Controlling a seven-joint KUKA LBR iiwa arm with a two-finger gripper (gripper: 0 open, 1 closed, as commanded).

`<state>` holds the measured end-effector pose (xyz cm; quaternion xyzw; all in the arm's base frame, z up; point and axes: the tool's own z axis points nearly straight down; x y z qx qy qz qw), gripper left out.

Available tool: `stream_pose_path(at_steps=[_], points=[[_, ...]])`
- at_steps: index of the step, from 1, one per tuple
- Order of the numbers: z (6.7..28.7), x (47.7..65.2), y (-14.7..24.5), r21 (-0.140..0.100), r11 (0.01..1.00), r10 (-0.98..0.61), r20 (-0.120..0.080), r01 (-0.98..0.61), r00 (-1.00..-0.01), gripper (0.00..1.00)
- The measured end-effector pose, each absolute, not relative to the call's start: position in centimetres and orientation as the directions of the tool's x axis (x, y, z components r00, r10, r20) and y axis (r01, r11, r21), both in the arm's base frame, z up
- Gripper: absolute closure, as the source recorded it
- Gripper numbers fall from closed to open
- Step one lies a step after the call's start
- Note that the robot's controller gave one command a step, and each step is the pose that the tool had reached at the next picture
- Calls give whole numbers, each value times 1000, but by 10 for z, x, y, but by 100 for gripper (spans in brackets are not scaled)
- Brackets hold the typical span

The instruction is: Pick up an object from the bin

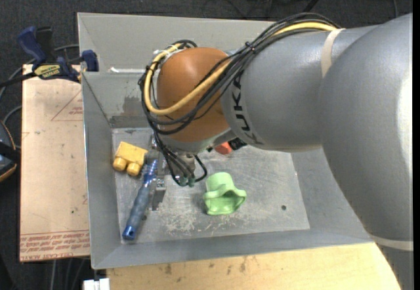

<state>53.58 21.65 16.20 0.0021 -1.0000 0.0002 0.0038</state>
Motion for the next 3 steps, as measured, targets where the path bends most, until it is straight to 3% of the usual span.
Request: stream_pose_path(at_steps=[1,2,3], points=[[74,527,225,1,912,-410,-6,-410,-912,0],[74,523,223,1,911,-413,18,-413,-911,100],[221,514,209,-1,808,-590,-7,-590,-808,100]])
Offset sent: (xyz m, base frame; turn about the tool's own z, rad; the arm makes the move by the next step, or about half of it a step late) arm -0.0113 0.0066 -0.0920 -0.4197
